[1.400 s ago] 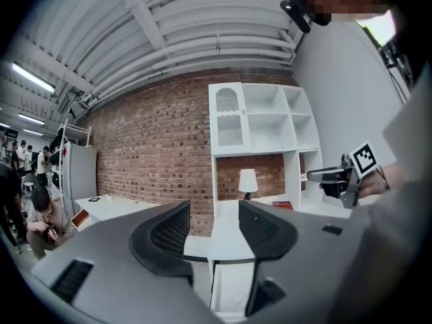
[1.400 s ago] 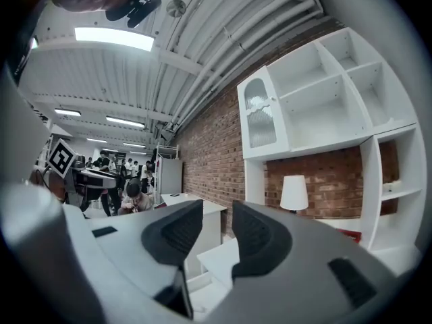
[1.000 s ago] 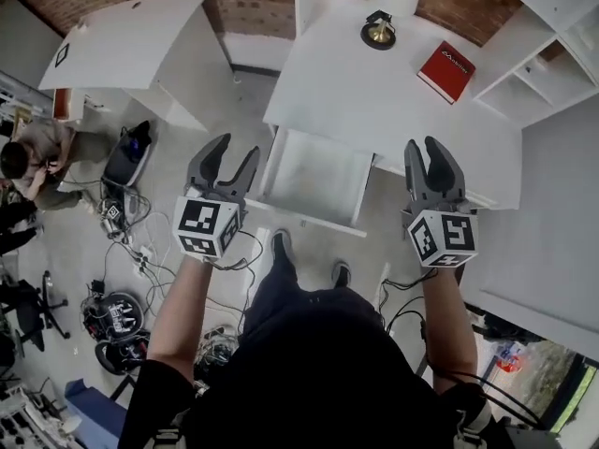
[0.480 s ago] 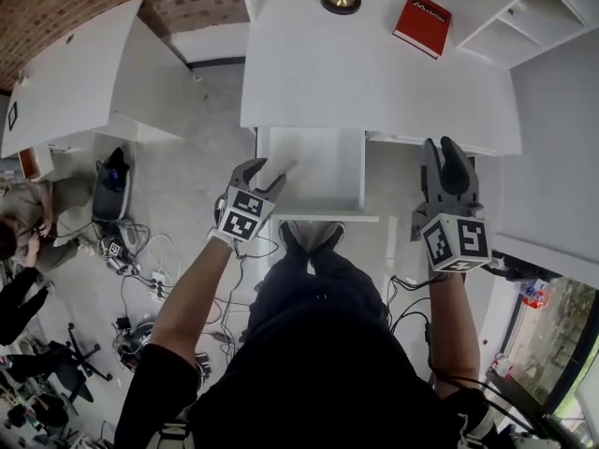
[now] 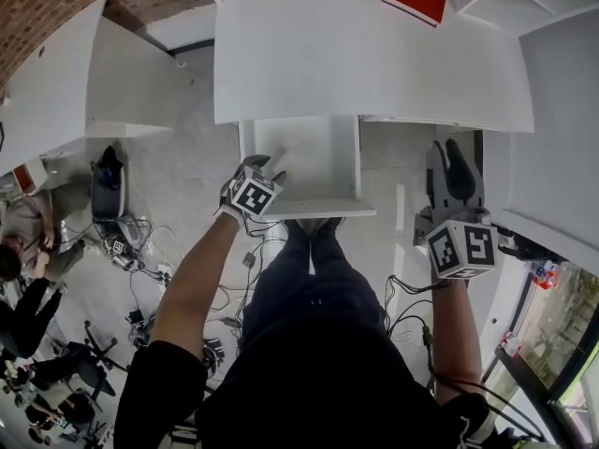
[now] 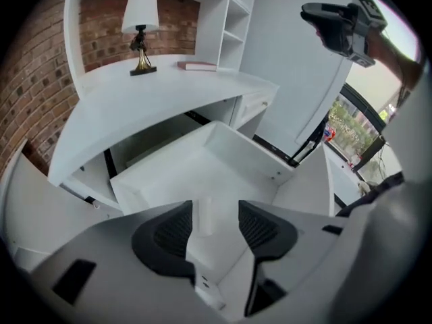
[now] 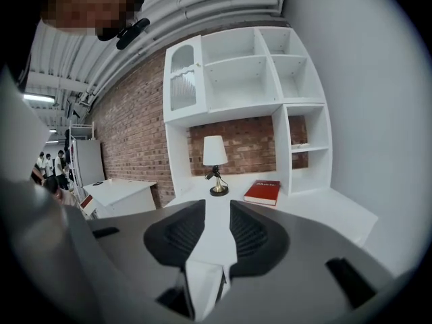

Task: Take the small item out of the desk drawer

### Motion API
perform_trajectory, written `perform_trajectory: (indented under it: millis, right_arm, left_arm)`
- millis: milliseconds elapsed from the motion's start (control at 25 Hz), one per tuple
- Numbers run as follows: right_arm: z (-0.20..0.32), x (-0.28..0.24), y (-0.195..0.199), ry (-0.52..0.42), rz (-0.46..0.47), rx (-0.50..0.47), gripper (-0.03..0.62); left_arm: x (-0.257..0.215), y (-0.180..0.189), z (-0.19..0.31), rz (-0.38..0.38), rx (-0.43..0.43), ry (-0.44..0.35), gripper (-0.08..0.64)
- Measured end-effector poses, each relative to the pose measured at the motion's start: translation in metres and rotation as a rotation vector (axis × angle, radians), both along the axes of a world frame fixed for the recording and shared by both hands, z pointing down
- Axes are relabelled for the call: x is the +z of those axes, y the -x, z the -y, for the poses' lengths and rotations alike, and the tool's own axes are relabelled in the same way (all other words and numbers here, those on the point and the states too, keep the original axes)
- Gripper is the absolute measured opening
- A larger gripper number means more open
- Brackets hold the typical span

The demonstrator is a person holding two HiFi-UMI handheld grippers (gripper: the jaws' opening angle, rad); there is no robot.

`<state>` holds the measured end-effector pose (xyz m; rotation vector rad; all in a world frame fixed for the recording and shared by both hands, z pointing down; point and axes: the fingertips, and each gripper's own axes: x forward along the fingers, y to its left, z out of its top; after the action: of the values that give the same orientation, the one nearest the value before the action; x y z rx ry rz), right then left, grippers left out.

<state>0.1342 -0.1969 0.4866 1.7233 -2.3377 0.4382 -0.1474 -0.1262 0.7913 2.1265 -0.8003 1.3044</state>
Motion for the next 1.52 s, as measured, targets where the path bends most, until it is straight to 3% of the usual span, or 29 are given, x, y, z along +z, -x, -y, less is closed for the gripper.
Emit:
perform_trajectory:
  millis: [200, 480, 760, 960, 1320, 1520]
  right_arm:
    - [-0.001, 0.028, -0.015, 0.041, 0.0, 0.029, 0.106]
    - [-0.011, 0.056, -0.025, 0.097, -0.011, 0.072, 0.101]
    - [-0.008, 0.079, -0.038, 0.129, -0.015, 0.111, 0.097]
    - [-0.016, 0.08, -0.042, 0.135, -0.023, 0.121, 0.092]
    - [-0.013, 0.078, -0.039, 0.127, -0.011, 0.104, 0.082]
    - [-0.008, 0.072, -0.032, 0.115, 0.003, 0.091, 0.078]
  left_arm:
    - [0.053, -0.002, 0.0, 0.065, -0.008, 0.121, 0.212]
    - [0.101, 0.0, 0.002, 0.133, 0.001, 0.23, 0.212]
    - [0.137, -0.005, 0.006, 0.204, 0.054, 0.289, 0.209]
    - [0.149, -0.002, -0.002, 0.275, 0.071, 0.307, 0.149]
    - [0.143, -0.005, -0.003, 0.238, 0.057, 0.323, 0.13]
    - [0.116, -0.009, 0.009, 0.176, 0.016, 0.26, 0.13]
